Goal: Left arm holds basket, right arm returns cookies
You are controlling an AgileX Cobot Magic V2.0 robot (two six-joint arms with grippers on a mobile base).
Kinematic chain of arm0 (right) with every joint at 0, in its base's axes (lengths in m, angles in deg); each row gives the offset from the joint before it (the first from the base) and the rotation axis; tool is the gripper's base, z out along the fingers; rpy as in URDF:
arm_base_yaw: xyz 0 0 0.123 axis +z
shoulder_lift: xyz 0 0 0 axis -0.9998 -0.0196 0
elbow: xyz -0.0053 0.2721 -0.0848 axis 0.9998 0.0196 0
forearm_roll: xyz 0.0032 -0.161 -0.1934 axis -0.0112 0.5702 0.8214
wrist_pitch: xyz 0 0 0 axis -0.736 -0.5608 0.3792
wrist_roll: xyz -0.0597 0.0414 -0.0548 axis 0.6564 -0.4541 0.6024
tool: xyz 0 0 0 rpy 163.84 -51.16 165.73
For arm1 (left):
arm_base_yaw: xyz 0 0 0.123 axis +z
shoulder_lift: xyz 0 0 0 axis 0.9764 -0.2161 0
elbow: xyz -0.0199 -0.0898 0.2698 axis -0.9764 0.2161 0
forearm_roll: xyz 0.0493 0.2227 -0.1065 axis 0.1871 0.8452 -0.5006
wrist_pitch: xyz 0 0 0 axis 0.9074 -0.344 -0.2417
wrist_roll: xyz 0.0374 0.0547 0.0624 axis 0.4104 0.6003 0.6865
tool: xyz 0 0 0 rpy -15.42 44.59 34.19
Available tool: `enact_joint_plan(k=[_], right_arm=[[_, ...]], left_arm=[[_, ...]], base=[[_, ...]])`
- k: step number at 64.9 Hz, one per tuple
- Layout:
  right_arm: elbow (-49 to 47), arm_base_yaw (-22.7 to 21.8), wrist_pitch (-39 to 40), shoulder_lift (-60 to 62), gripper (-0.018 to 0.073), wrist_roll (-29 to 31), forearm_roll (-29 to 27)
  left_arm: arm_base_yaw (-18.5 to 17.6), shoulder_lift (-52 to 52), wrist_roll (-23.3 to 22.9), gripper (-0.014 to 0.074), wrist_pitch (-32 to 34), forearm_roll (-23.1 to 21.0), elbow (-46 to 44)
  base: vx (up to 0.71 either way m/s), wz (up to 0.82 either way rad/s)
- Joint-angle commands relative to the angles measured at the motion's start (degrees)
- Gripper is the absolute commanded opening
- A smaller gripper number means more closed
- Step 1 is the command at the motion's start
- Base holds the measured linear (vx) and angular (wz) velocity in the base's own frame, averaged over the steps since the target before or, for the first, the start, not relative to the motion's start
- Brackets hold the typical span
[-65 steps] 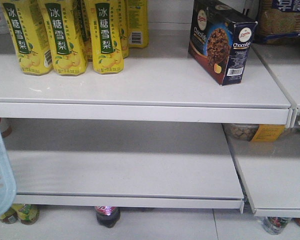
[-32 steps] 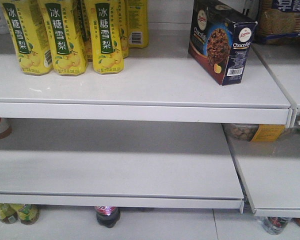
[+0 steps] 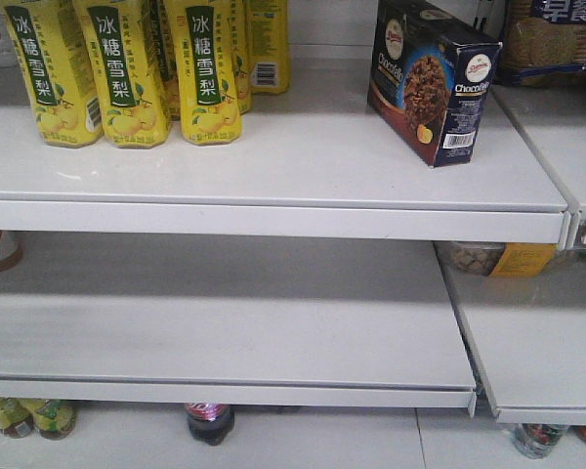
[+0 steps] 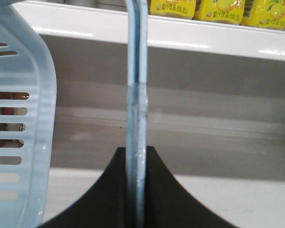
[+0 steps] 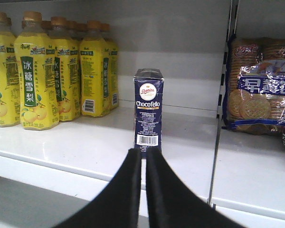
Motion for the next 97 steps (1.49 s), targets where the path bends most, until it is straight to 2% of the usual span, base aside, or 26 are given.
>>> enact_joint_plan(k=[1,8,97], right_arm=[[-1.58,-0.34,4.12,-0.34,-0.0011,0.33,0.2],[-1.58,-0.34,4.12,-0.34,-0.0011,0.33,0.2],[-1.58,-0.45,4.13,-0.34,-0.0011,0.42,0.49]], left_arm=[[0.07,1.26,1.53,-0.0003,5.63,-0.04,-1.69],[0.07,1.21,1.41,-0.0003,5.61,-1.53,-1.69],[0.07,1.03,1.41,-0.0003,5.42,-1.21,-1.74]], base=[[0.0,0.0],[0.0,0.0],[0.0,0.0]])
